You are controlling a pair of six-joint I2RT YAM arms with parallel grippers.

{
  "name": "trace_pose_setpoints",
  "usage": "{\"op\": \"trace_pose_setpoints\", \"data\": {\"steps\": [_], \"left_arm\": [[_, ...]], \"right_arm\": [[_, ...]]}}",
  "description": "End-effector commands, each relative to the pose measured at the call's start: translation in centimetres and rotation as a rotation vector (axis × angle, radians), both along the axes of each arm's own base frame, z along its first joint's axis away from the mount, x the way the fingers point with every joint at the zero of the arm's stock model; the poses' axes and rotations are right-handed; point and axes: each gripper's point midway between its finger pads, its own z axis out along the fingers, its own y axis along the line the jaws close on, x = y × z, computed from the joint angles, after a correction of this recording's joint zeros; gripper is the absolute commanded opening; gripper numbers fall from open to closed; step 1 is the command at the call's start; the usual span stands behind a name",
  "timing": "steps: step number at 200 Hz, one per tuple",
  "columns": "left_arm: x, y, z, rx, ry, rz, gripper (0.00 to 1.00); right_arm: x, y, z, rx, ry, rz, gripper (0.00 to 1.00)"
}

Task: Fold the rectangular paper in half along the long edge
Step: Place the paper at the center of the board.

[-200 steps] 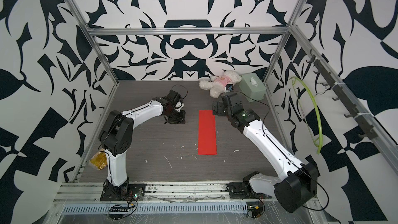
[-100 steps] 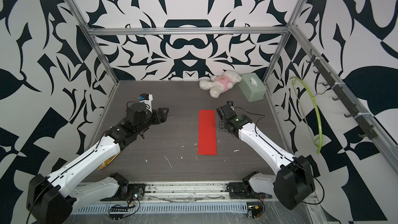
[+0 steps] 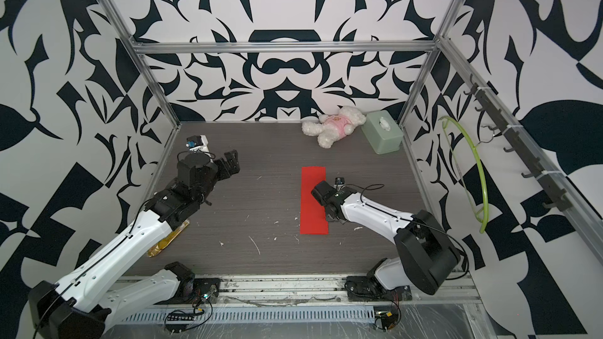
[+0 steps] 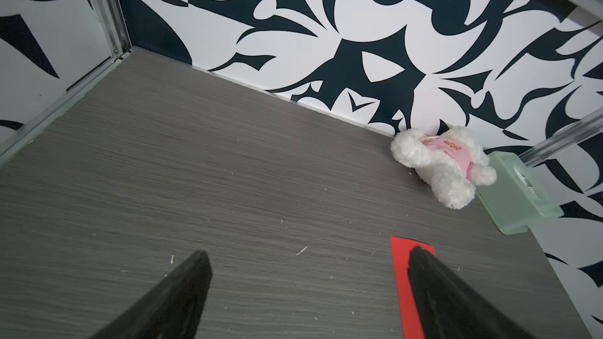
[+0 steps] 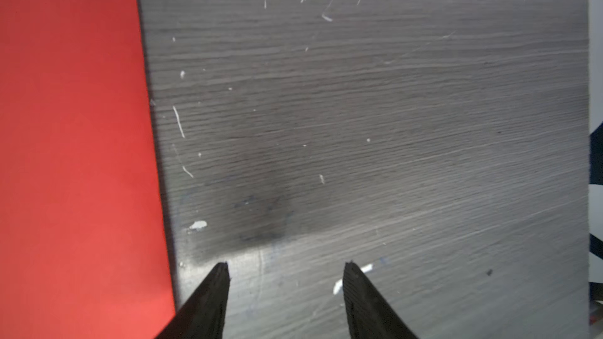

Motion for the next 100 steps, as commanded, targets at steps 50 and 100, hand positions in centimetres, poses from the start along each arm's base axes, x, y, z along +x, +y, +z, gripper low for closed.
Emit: {"op": "trace_pose_setpoints", "data": {"steps": [50, 100], "left_arm": [[-1.4, 1.9, 3.4, 0.032, -0.067, 0.025, 0.99], [-1.7, 2.5, 3.5, 0.043, -0.048, 0.050, 0.99]], "right_arm": [[0.3, 4.5, -3.4, 0.100, 0.024, 0.072, 0.60], [-1.2, 12.7, 0.1, 0.528, -0.021, 0.390, 0.67]]}}
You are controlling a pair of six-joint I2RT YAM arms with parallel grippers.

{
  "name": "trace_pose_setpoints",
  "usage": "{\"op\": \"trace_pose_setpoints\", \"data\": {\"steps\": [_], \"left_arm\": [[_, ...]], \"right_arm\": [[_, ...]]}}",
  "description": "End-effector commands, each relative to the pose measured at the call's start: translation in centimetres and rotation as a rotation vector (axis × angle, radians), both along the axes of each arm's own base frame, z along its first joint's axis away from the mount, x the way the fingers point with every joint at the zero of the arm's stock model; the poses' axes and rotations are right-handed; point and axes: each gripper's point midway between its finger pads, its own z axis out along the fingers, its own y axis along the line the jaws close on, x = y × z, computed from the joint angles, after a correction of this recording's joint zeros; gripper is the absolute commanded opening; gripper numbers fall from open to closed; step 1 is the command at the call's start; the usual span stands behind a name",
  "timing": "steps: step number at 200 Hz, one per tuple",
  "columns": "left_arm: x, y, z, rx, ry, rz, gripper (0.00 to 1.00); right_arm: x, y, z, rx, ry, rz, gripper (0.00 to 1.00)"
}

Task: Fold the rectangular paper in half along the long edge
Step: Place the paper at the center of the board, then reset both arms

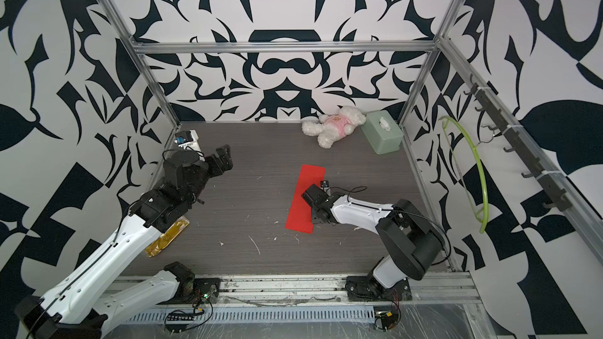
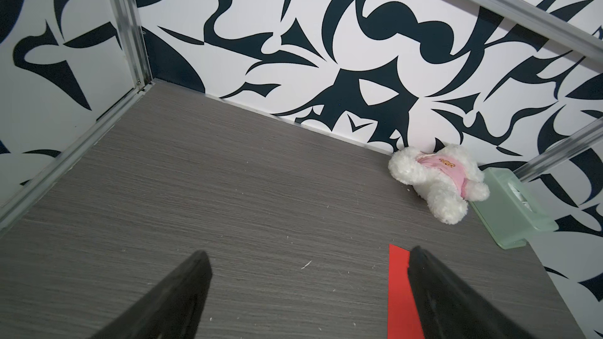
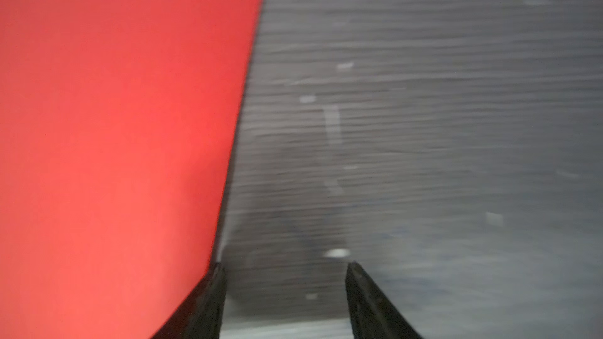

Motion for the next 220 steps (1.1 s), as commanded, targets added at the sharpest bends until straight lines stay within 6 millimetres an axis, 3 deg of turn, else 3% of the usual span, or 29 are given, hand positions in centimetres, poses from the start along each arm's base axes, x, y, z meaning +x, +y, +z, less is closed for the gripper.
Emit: {"op": "trace_pose_setpoints", "data": {"steps": [1, 8, 21, 24, 26, 28, 44, 67, 72, 86, 103, 114, 127, 143, 158, 173, 184, 195, 220], "left_arm": [[-0.2, 0.7, -0.1, 0.022, 0.016, 0.025, 0.99], [0.0, 0.7, -0.6, 0.033, 0.019, 0.026, 0.99], [0.2, 0.7, -1.7, 0.070, 0.036, 0.027, 0.99], [0.3, 0.7, -2.0, 0.085, 0.043, 0.028, 0.99], [0.4, 0.7, -2.2, 0.093, 0.046, 0.027, 0.99], [0.4, 0.6, -2.4, 0.104, 0.051, 0.024, 0.99], [1.0, 0.5, -3.6, 0.173, 0.064, 0.014, 0.99], [2.3, 1.8, -5.4, 0.297, 0.060, 0.095, 0.99], [2.7, 1.4, -5.8, 0.360, 0.047, 0.059, 0.99], [3.6, 0.1, -6.9, 0.500, 0.004, -0.060, 0.99], [4.0, -1.1, -8.5, 0.591, -0.016, -0.222, 0.99], [4.6, 1.7, -9.2, 0.530, 0.014, -0.106, 0.99], [4.9, 4.5, -10.8, 0.395, 0.013, -0.086, 0.99], [4.7, 8.6, -12.9, 0.279, -0.065, 0.025, 0.99], [4.5, 10.5, -15.4, 0.279, -0.050, 0.062, 0.99], [5.1, 10.5, -18.0, 0.287, 0.024, 0.036, 0.99], [5.7, 9.9, -18.7, 0.277, 0.017, 0.001, 0.99], [6.3, 9.8, -21.1, 0.286, 0.081, -0.008, 0.99], [7.5, 10.1, -21.0, 0.314, 0.044, -0.021, 0.99]], "right_arm": [[-1.3, 5.0, 3.3, 0.268, -0.042, 0.211, 0.67], [-1.4, 5.3, 4.7, 0.297, -0.070, 0.245, 0.68], [-0.7, 4.1, 8.3, 0.272, -0.172, 0.235, 0.71], [-0.4, 3.6, 9.3, 0.258, -0.206, 0.224, 0.81], [-0.2, 3.2, 10.0, 0.248, -0.228, 0.218, 0.95], [0.0, 2.8, 10.6, 0.237, -0.252, 0.210, 1.00], [1.8, -2.1, 16.4, 0.072, -0.475, 0.080, 0.99], [2.4, -12.3, 25.5, -0.280, -0.820, -0.280, 0.99], [2.4, -13.1, 26.8, -0.321, -0.873, -0.296, 0.99], [4.2, -12.9, 28.7, -0.359, -1.001, -0.214, 0.99], [5.7, -16.5, 28.0, -0.392, -0.985, -0.324, 0.99], [6.9, -18.5, 26.1, -0.377, -0.893, -0.375, 0.99], [8.4, -20.5, 23.0, -0.370, -0.807, -0.438, 0.99], [10.0, -19.9, 19.0, -0.352, -0.760, -0.389, 0.99], [10.7, -18.8, 15.8, -0.329, -0.754, -0.318, 0.99], [10.9, -18.6, 14.1, -0.346, -0.777, -0.268, 0.99], [11.2, -17.8, 13.2, -0.353, -0.808, -0.193, 0.99], [11.5, -17.9, 11.9, -0.335, -0.796, -0.203, 0.99], [12.3, -18.2, 9.5, -0.333, -0.789, -0.241, 0.99]]}}
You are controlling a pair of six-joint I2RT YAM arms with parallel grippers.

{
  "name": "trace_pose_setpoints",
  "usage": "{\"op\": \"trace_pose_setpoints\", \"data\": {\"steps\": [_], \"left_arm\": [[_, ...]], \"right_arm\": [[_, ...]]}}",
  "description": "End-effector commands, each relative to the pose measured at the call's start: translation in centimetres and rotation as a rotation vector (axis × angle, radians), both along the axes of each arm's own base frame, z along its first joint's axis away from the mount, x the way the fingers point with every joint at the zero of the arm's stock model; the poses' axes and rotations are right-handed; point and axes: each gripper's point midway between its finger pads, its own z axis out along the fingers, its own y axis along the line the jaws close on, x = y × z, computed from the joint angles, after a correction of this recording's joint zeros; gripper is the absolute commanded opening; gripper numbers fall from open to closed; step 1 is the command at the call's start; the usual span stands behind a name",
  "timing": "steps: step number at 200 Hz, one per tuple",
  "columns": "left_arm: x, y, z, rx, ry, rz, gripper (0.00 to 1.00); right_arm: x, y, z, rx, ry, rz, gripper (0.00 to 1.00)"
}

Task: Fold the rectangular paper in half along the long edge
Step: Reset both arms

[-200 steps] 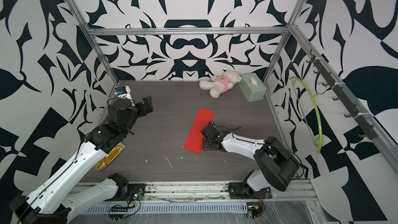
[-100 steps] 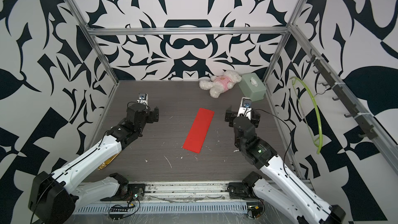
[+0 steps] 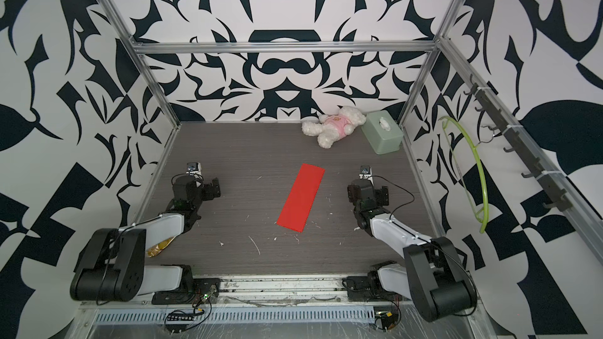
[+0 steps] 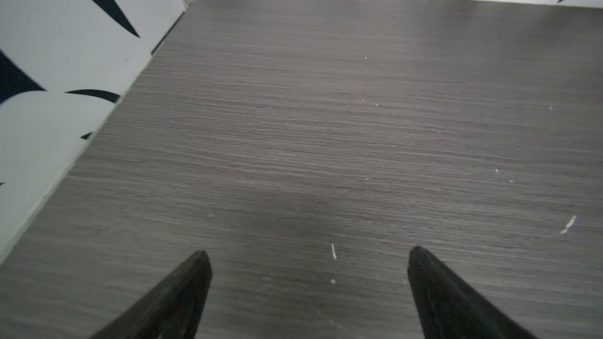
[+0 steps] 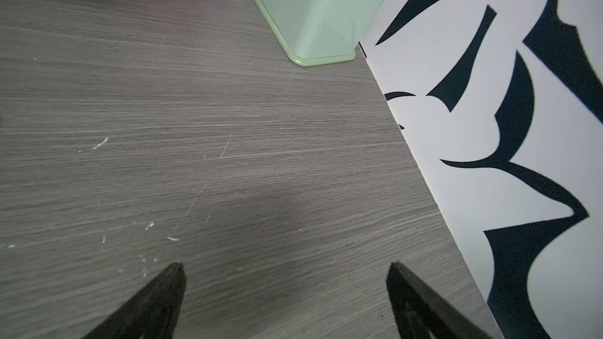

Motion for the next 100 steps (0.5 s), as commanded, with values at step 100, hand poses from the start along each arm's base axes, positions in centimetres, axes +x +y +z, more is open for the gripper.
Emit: {"op": "trace_pose_setpoints", "data": {"steps": [100], "left_arm": [[1.9, 0.8, 1.4, -0.070, -0.213, -0.020, 0.99]], "right_arm": [[5.0, 0.0, -0.5, 0.144, -0.223, 0.101, 0.99]]}}
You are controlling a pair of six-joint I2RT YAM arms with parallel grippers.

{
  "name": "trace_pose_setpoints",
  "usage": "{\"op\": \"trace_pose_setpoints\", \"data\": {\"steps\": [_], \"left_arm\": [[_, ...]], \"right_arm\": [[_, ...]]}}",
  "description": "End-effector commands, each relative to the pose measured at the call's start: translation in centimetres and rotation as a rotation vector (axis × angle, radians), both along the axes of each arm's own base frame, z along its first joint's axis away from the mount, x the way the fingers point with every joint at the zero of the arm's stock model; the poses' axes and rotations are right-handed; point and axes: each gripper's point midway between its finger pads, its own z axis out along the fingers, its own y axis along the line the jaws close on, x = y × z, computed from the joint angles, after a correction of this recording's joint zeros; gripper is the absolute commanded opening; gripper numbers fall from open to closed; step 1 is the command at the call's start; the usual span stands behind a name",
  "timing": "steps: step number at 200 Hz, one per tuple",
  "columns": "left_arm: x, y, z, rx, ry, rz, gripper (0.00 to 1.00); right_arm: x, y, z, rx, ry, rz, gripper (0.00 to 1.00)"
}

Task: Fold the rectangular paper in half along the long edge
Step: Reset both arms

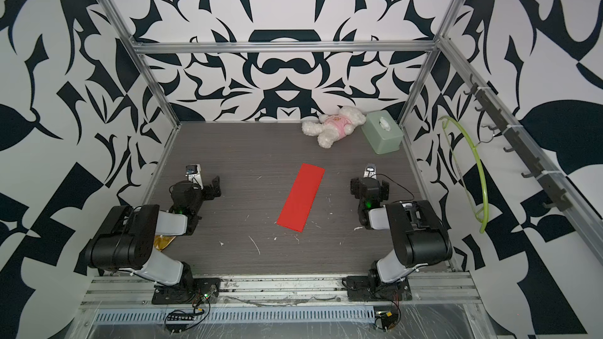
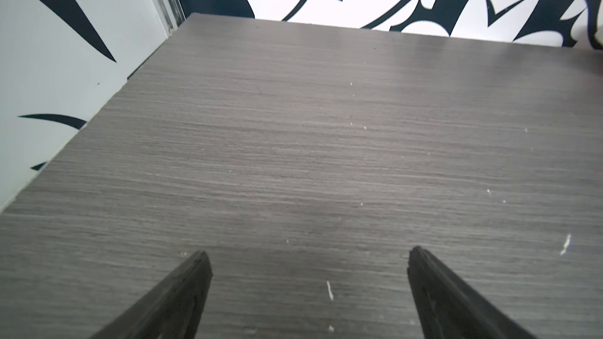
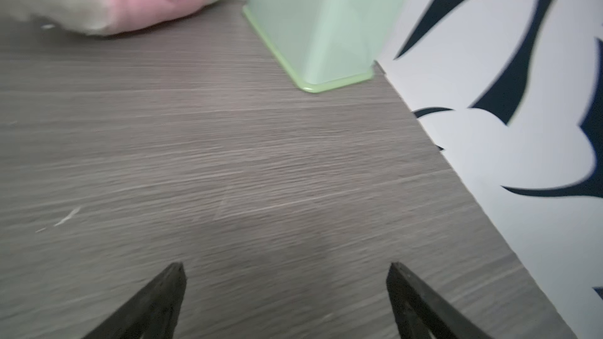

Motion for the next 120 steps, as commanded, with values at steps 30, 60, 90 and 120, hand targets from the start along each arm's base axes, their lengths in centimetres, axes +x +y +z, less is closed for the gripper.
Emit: {"op": "trace_pose_setpoints", "data": {"steps": [30, 60, 90, 120], "left_arm": [[1.6, -1.2, 0.9, -0.014, 0.019, -0.077, 0.99], [1.4, -1.3, 1.0, -0.015, 0.007, -0.083, 0.99], [1.4, -1.3, 0.9, -0.015, 0.014, -0.082, 0.99], [1.4, -1.2, 1.0, -0.013, 0.014, -0.082, 0.99]], "right_arm": [[1.1, 1.7, 1.7, 0.047, -0.082, 0.074, 0.99], [1.0, 1.6, 1.7, 0.046, -0.082, 0.072, 0.99], [1.0, 1.6, 1.6, 0.045, -0.081, 0.073, 0.99], [1.0, 1.6, 1.7, 0.046, -0.082, 0.073, 0.99]]}}
